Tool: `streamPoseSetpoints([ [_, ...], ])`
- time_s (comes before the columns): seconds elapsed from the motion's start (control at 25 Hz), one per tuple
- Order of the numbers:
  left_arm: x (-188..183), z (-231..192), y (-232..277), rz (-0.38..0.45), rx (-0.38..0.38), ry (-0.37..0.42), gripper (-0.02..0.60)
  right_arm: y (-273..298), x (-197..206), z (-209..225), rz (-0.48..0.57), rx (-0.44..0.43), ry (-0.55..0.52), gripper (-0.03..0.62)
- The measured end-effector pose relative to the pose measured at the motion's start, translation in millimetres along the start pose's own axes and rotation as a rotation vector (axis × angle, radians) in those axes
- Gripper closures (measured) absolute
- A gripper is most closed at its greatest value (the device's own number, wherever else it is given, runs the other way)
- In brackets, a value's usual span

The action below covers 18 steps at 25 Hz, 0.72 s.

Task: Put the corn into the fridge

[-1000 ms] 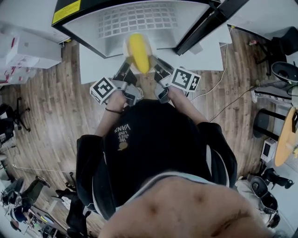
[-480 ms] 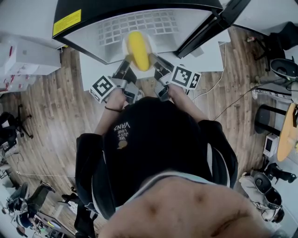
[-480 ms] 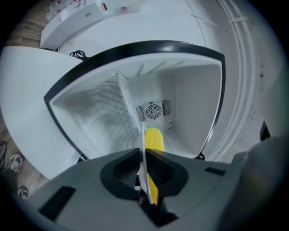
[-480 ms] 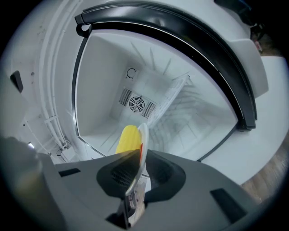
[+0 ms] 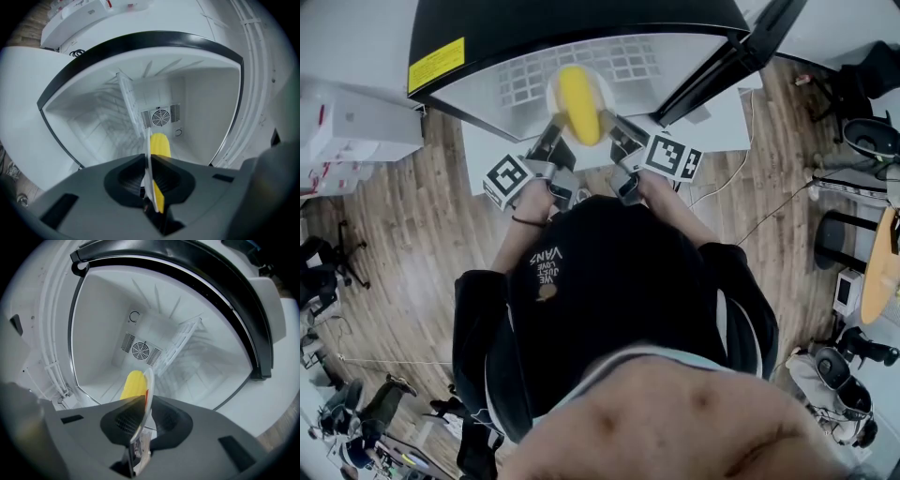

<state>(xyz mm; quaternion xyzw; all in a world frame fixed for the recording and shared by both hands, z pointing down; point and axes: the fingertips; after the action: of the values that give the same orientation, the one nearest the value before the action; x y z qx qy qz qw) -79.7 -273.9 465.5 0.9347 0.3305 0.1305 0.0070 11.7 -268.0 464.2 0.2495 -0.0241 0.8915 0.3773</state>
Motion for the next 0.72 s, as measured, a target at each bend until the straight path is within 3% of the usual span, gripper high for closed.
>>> streamPoseSetpoints([
  [0.72,-12.5,-4.3,11.1,0.034,0.012,-0.071,0.548,15.1,-10.2,4.1,-0.009,-0.001,0.006,0.557],
])
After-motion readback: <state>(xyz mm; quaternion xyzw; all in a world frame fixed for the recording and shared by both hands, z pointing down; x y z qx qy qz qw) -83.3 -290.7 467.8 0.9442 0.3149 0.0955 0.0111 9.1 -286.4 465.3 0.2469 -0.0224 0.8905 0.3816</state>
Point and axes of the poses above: the fingertips, and each gripper's own axes: y forward along the fingers, z to its right, x out of its underside, and after that the axes turned 2 degrees about -x, right-handed
